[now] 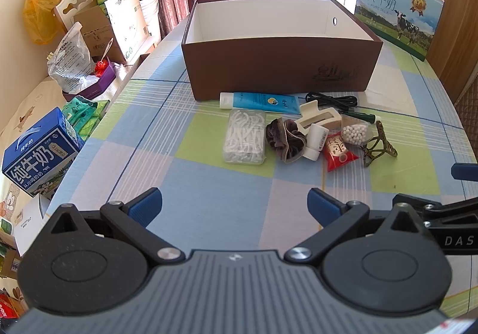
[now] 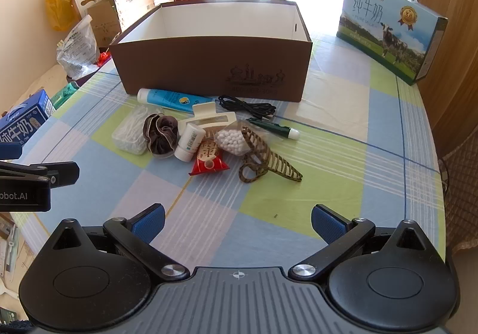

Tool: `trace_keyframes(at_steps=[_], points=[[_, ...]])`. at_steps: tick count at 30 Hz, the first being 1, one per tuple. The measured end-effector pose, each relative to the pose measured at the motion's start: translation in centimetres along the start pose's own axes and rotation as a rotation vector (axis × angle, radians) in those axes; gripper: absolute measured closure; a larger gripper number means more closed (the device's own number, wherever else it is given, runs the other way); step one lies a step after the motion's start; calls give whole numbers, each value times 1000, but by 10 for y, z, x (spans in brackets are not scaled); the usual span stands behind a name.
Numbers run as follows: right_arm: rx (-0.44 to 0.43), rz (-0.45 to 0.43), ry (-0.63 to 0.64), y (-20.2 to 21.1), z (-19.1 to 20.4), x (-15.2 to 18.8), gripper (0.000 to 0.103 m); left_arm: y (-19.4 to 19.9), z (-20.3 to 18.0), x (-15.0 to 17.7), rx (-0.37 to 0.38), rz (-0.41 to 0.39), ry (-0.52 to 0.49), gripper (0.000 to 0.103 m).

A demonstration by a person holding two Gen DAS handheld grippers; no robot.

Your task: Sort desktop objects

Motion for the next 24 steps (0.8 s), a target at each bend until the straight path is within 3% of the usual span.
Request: trace_keyframes(at_steps=[24], points=[[-5,21,-5,-14,3,-6,2,-15,8,-6,5,19,-22,1]])
Point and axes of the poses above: each gripper's, at about its wrist camera, not at the fingertips, and y roughly against the way its jaws point, z to its left, x to its underside, the point moved 6 cm from there along -y, roughly the way its jaws point, and after that the axes turned 14 degrees about -z, right-handed, at the moved point
